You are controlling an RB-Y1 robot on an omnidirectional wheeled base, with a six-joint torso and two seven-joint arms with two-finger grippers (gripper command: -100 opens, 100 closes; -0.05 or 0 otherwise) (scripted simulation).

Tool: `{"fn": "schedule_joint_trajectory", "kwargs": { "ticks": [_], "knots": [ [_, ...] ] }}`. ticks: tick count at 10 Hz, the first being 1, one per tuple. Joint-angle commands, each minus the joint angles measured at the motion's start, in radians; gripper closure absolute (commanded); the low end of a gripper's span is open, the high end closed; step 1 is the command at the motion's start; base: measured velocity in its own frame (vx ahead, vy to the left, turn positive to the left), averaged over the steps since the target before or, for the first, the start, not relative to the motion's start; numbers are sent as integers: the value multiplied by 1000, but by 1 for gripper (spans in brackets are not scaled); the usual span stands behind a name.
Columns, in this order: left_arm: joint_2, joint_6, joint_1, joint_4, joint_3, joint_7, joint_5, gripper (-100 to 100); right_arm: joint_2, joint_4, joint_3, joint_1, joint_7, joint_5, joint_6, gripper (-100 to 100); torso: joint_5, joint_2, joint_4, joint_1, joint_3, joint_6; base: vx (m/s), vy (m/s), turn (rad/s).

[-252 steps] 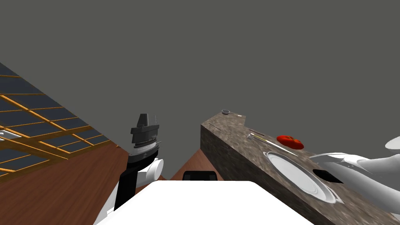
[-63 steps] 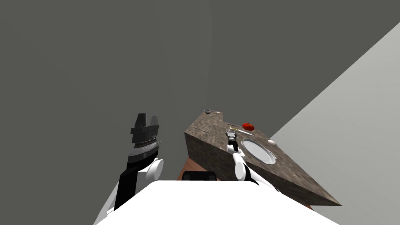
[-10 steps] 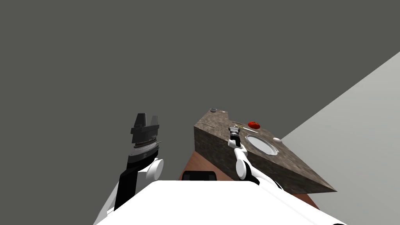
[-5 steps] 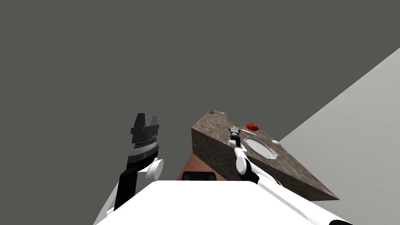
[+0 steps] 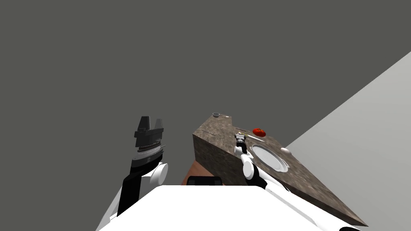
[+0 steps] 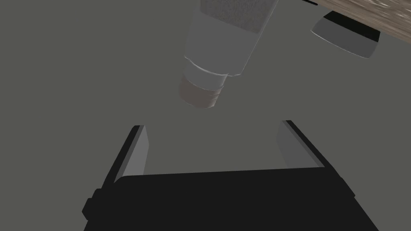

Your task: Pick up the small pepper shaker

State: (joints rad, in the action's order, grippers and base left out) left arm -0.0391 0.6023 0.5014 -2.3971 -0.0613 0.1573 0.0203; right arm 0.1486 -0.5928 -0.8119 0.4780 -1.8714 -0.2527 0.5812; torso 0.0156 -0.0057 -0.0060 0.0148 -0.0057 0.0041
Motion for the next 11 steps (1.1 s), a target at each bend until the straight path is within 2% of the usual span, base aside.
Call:
{"fn": "schedule_joint_trajectory", "kwargs": {
  "ticks": [1, 3, 4, 5, 6, 7, 9, 10, 11],
  "knots": [
    [0, 0, 0, 0, 0, 0, 0, 0, 8, 36, -4, -7, 5, -7, 4, -100, 0, 0, 0, 0, 0, 0, 64, -53, -6],
    [0, 0, 0, 0, 0, 0, 0, 0, 4, 42, -5, -15, 5, -8, 4, -100, -1, 6, 1, -6, 4, 0, 0, 0, 0],
    [0, 0, 0, 0, 0, 0, 0, 0, 0, 22, -2, -16, 9, -9, -5, -100, -2, 7, 2, -7, 4, 0, 0, 0, 0],
    [0, 0, 0, 0, 0, 0, 0, 0, 0, 23, -2, -16, 8, -9, -5, 0, -2, 8, 2, -7, 4, 0, 0, 0, 0],
    [0, 0, 0, 0, 0, 0, 0, 0, 0, -15, 43, -40, 44, -19, -19, -100, -2, 8, 2, -7, 5, 0, 49, 61, -178],
    [0, 0, 0, 0, 0, 0, 0, 0, 0, -15, 43, -40, 44, -19, -19, -100, -2, 6, 1, -10, 3, 0, 50, 61, -179],
    [0, 0, 0, 0, 0, 0, 0, 0, 0, -91, 116, -88, 110, -40, -46, -100, -3, 4, 1, -12, 3, 0, 77, 96, -282],
    [0, 0, 0, 0, 0, 0, 0, 0, 0, -91, 135, -88, 117, -40, -46, -100, -3, 3, 1, -13, 2, 0, 49, 62, -181],
    [0, 0, 0, 0, 0, 0, 0, 0, 0, -91, 135, -88, 117, -40, -46, -100, -3, 4, 1, -11, 2, -1, 8, 10, -28]
  ]
}}
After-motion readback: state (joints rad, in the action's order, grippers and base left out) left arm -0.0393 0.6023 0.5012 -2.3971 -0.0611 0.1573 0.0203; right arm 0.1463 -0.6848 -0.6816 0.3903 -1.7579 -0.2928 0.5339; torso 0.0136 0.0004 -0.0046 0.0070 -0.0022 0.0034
